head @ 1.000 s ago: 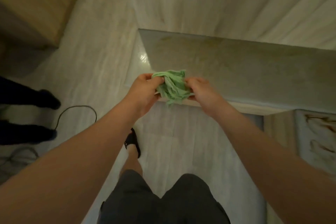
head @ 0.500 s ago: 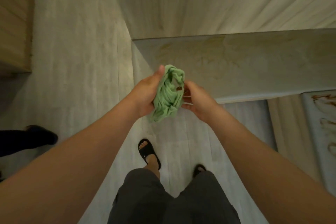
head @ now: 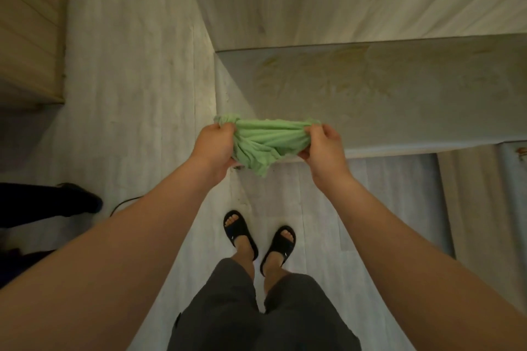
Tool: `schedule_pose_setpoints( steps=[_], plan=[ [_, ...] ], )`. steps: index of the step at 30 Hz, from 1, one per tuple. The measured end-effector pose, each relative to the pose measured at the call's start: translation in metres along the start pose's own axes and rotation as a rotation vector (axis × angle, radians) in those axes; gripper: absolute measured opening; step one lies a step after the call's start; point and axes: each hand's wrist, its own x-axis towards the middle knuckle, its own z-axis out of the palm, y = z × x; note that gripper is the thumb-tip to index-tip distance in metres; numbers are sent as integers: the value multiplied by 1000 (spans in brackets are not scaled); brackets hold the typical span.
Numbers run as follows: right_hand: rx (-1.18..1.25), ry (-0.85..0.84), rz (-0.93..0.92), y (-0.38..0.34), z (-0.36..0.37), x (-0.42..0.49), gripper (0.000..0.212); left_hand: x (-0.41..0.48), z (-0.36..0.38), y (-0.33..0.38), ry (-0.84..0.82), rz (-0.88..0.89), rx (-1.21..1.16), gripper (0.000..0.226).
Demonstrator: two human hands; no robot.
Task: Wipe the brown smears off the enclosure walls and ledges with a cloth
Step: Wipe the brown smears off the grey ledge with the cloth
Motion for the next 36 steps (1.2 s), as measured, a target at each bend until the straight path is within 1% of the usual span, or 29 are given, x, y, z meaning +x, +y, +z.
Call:
schedule_pose_setpoints(
  steps=[2, 4, 6, 7, 8, 9, 11, 12, 14, 16, 18, 19, 21, 23, 24, 25, 27, 29, 32, 34, 35, 36],
  plan=[
    [-25, 5, -20, 4, -1, 2, 12, 2, -3, -6, 44, 24, 42, 24],
    [-41, 41, -56, 7, -1, 6, 19, 6, -5, -12, 85, 43, 153, 22],
    [-44, 77, -86, 6, -2, 10, 28, 8, -8, -19, 147, 90, 359, 23],
    [-53, 99, -95, 6, -3, 13, 34, 9, -12, -23, 191, 122, 448, 20],
    [-62, 124, -103, 4, -5, 15, 39, 9, -16, -26, 242, 141, 489, 16],
    [-80, 149, -111, 4, -7, 20, 41, 12, -22, -30, 281, 136, 477, 14],
    [-138, 180, -118, 6, -11, 31, 38, 15, -33, -33, 318, 58, 326, 19],
    [-175, 178, -111, 10, -11, 36, 36, 18, -38, -32, 298, 3, 211, 21],
    [-222, 141, -63, 19, -8, 44, 32, 24, -44, -29, 188, -78, 12, 25],
    [-229, 88, 10, 27, -1, 49, 31, 30, -47, -25, 84, -94, -44, 29],
    [-246, 35, 39, 32, 9, 51, 31, 35, -46, -21, 37, -53, 3, 26],
    [-262, 12, 36, 36, 15, 52, 30, 40, -48, -20, 43, -27, 40, 26],
    [-293, 1, 8, 42, 23, 54, 30, 50, -53, -18, 123, 49, 189, 28],
    [-326, 30, -17, 48, 26, 56, 31, 62, -66, -18, 240, 125, 361, 28],
    [-352, 34, -24, 50, 26, 57, 32, 66, -74, -20, 272, 156, 400, 31],
    [-386, 28, -27, 52, 26, 57, 34, 72, -83, -22, 268, 183, 426, 37],
    [-457, -6, -35, 57, 27, 58, 41, 79, -96, -26, 174, 214, 519, 42],
    [-531, -43, -65, 60, 28, 55, 42, 83, -101, -30, 88, 217, 594, 38],
    [-644, -51, -123, 70, 34, 54, 40, 88, -103, -35, 49, 201, 608, 36],
    [-849, -69, -269, 73, 43, 48, 44, 86, -99, -35, 15, 151, 551, 37],
    [-952, -116, -346, 72, 50, 43, 49, 83, -96, -34, -16, 135, 528, 34],
    [-1003, -187, -372, 70, 62, 34, 57, 80, -92, -34, -56, 128, 508, 31]
  ],
)
